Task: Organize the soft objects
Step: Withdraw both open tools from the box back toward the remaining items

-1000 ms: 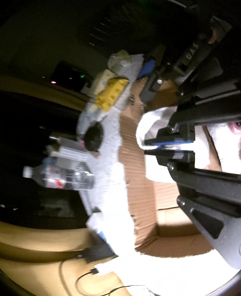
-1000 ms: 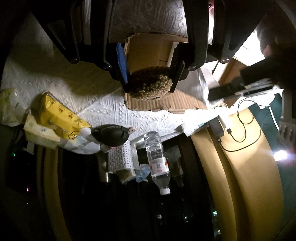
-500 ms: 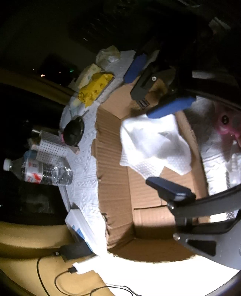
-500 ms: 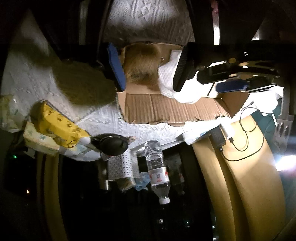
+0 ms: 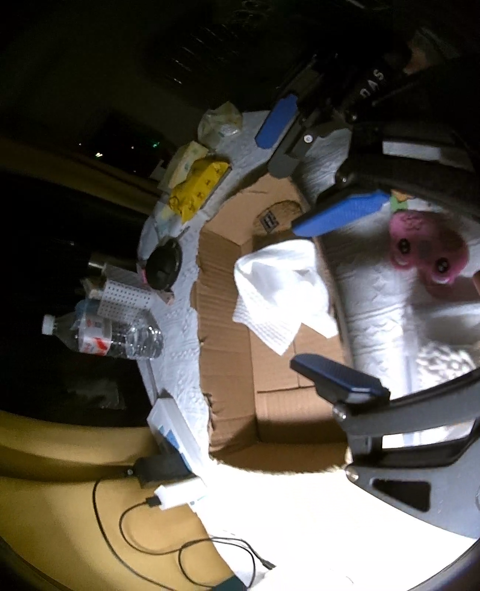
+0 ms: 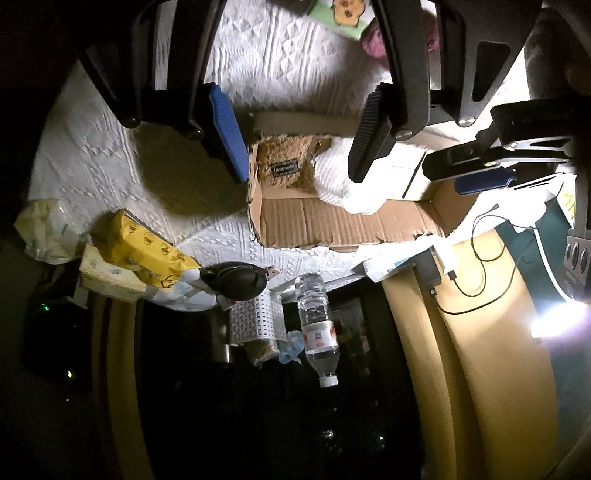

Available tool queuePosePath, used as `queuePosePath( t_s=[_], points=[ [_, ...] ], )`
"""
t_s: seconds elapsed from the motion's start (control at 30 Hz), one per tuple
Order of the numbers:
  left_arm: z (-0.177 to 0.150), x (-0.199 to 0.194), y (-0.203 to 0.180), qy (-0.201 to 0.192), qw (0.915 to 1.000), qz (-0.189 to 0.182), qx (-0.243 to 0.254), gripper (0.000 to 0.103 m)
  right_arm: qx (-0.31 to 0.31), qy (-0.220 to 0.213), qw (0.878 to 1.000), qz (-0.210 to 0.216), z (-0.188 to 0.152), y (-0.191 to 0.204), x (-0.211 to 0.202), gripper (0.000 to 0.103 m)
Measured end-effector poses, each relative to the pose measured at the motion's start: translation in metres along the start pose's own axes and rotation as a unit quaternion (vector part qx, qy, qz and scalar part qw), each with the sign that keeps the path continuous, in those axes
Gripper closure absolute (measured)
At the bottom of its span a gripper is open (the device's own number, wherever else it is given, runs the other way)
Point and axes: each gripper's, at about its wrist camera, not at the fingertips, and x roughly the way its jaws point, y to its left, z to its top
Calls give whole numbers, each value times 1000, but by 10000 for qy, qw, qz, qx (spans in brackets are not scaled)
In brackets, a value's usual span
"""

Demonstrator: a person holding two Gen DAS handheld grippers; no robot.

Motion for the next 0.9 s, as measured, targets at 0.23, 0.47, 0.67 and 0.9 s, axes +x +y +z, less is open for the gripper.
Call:
queuePosePath(
  t_s=[0.23,0.47,0.67,0.9],
  points=[
    [-16,-25,-1,-126,9999,-25,38,34,-12,-14,10000,-62,-14,10,-25,39],
    [-33,-43,-5,-162,9998,-83,75,34,-13,-12,10000,-85,-30,20,-45,38],
    [-50,-58,-6,-216,9997,-118,89,34,-38,-23,9999,-111,-43,27,-62,38],
    [-70,-68,-9,-205,9995,-150,165,34,-40,27,9999,-165,-62,33,-75,38]
  ],
)
